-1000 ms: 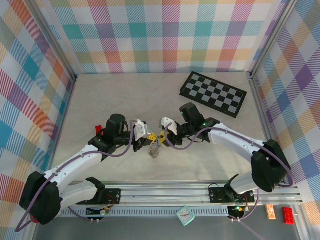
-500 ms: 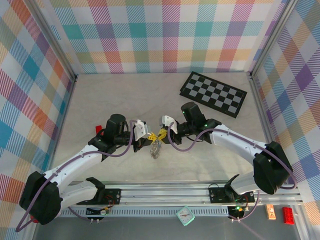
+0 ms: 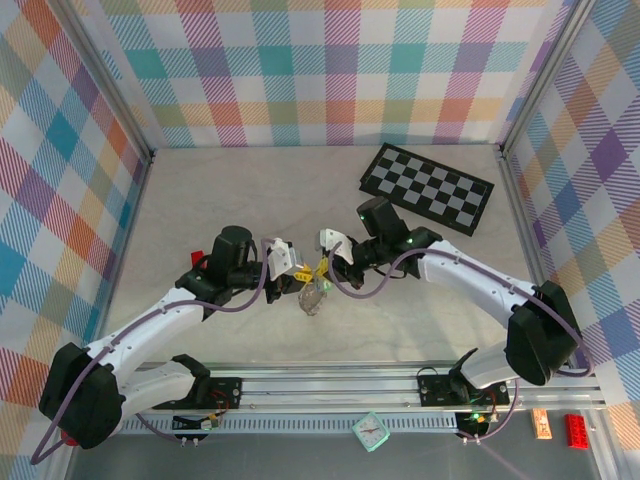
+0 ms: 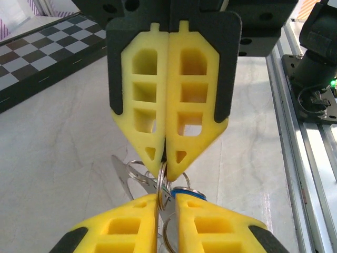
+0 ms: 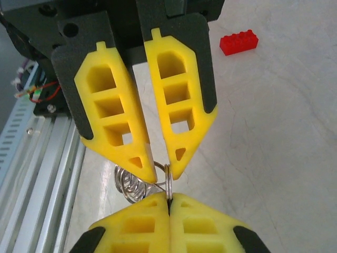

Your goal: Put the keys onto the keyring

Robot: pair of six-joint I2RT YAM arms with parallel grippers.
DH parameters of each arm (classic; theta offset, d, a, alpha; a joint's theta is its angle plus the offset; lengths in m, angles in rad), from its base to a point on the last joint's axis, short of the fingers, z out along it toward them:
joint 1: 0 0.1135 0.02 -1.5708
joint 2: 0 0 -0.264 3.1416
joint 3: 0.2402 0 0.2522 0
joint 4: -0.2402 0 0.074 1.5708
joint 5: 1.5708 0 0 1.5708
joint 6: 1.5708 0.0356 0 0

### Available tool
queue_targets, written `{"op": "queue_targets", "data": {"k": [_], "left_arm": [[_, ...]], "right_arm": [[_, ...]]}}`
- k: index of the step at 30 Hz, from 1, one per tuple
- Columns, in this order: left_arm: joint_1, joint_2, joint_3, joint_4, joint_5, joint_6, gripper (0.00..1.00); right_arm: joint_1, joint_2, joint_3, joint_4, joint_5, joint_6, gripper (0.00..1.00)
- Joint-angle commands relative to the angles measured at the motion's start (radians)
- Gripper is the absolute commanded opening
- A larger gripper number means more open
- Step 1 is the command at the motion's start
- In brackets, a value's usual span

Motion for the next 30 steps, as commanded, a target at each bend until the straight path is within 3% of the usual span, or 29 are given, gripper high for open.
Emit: {"op": "queue_targets", "data": {"k": [1,11,15,22,30], "left_arm": [[-0.006,0.01,0.05,-0.075,0.007,0.056,0.16],[-0.006,0.03,0.072,-0.114,0.006,0.081,0.14],[-0.007,0.03,0.071,-0.115,0.014,0.084,0.03],[-0.006,0.006,0.032,-0.043,0.028,0.049,0.0],[-0.006,-0.012,-0.024,0.069,0.05,-0.021,0.0]], "right_arm": [[0.023,0.026,0.082,-0.161,0.029,-0.121,0.0],[0.077,0.067,0.189,-0.247,0.065,-0.18,0.0],[0.077,0.049,0.171,-0.205,0.035,-0.14,0.0],[0.011,-0.035,0.028,-0.011,-0.02,0.011,0.25],[-0.013,-0.074,-0.123,0.167,-0.033,0.149,0.29]]}}
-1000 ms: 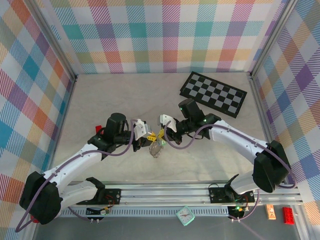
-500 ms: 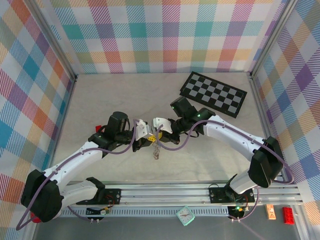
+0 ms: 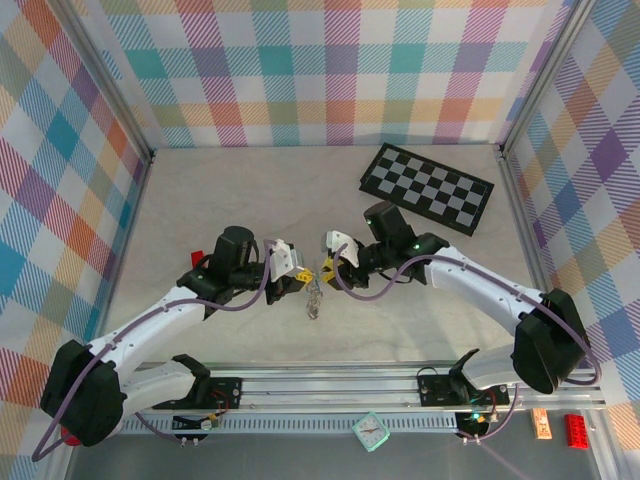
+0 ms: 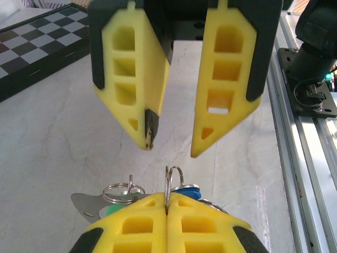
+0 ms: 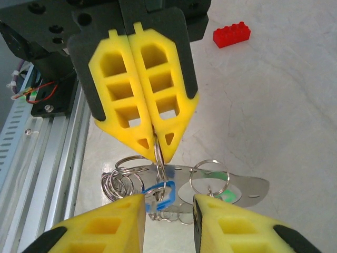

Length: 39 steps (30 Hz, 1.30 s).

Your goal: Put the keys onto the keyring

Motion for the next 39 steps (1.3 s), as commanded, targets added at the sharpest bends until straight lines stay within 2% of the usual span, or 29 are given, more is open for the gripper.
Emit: {"op": "queue_targets", "data": {"k": [1,5,14,21,24,32,39], "left_arm": [[-0.005,-0.024,-0.017,0.08,0.039,-0.026,0.0],[-0.005,-0.027,-0.02,0.084,0.042,-0.026,0.0],[-0.005,-0.03,-0.024,0.096,0.042,-0.031,0.0],[-0.005,-0.033,-0.03,0.12,0.053,-0.044,0.0],[-0.005,-0.031,-0.033,0.13,0.053,-0.052,0.0],[-0.005,-0.038,-0.04,0.128,0.046,-0.053,0.0],[-0.005,-0.038,-0.044,0.136,0.046,-0.054,0.0]], "right_arm": [[0.004,-0.013,-0.033,0.102,-0.031,0.076,0.28],[0.004,-0.004,-0.044,0.105,-0.016,0.078,0.24],[0.004,0.021,-0.033,0.095,-0.04,0.071,0.06],[0.004,0.057,-0.02,0.102,-0.052,0.069,0.02],[0.004,0.069,-0.024,0.139,-0.056,0.087,0.05],[-0.005,0.034,-0.059,0.181,-0.046,0.104,0.24],[-0.018,-0.055,-0.124,0.198,-0.027,0.06,0.29]]}}
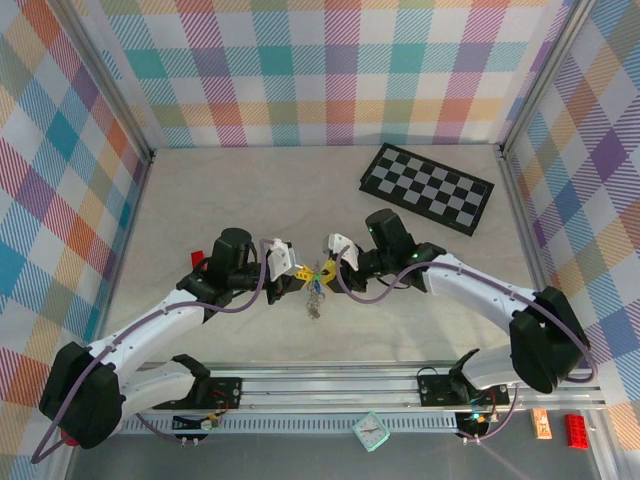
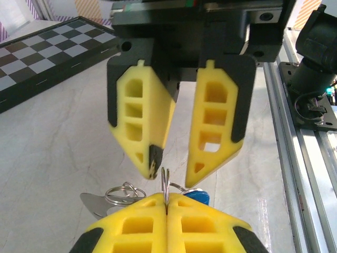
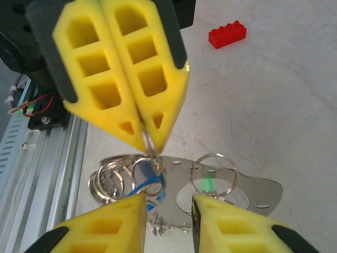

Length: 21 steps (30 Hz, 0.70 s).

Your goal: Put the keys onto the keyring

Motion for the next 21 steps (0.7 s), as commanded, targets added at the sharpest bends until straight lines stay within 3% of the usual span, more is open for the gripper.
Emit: {"op": "queue_targets", "data": {"k": [1,21], "left_arm": [[-0.005,-0.022,-0.013,0.055,0.04,-0.003,0.0],[-0.005,-0.015,-0.016,0.073,0.047,-0.01,0.0]], "right_arm": [[-0.007,-0.047,-0.021,0.035,-0.017,-0.041,0.29],[0.001,-0.018,-0.036,0.161,-0.061,0.01,0.29]]}}
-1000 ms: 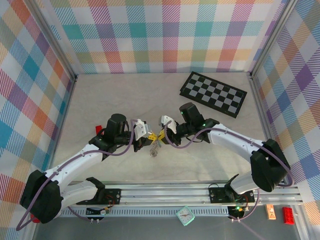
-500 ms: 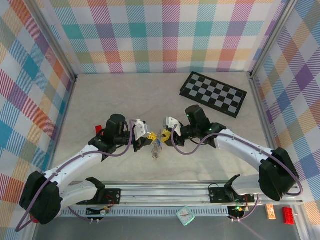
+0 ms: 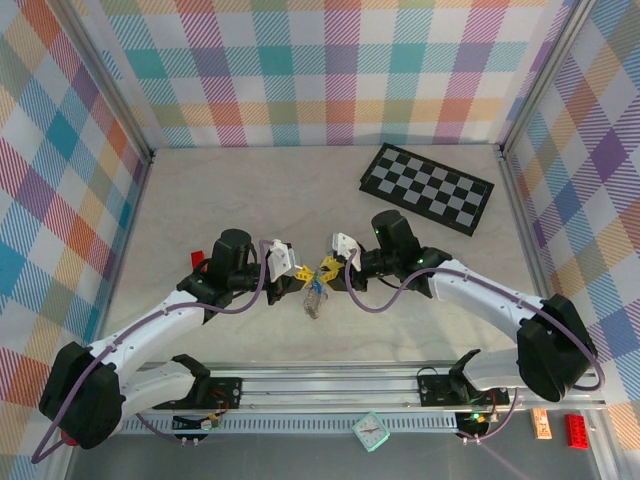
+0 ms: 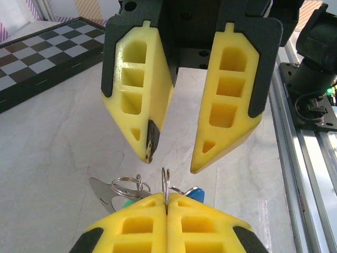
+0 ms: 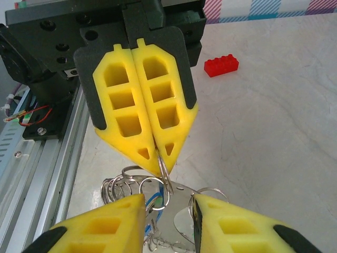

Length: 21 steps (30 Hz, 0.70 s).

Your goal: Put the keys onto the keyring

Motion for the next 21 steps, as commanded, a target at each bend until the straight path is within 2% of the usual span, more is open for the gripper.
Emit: {"op": "queue_targets", "data": {"k": [1,7,9,11,14,21], "left_arm": [[-0.005,-0.013,-0.001,0.054,0.046,-0.005,0.0],[-0.005,-0.017,0.0,0.053,0.045,-0.005,0.0],[-0.005,-0.019,0.0,0.052,0.043,-0.004,0.0],[-0.005,-0.019,-0.001,0.051,0.041,-0.006,0.0],[-0.005,-0.022,-0.001,0.045,0.037,-0.003,0.0],[-0.005,-0.022,-0.001,0.047,0.038,-0.003,0.0]], "right_arm": [[0.003,0.02,0.003,0.046,-0.043,0.019,0.28],[0.011,0.055,0.024,0.052,-0.052,0.023,0.18],[0.011,0.056,0.027,0.05,-0.052,0.024,0.18],[0.01,0.044,0.021,0.047,-0.042,0.024,0.19],[0.009,0.005,-0.008,0.043,-0.002,0.026,0.28],[0.011,-0.05,-0.067,0.002,0.013,0.054,0.3]]}}
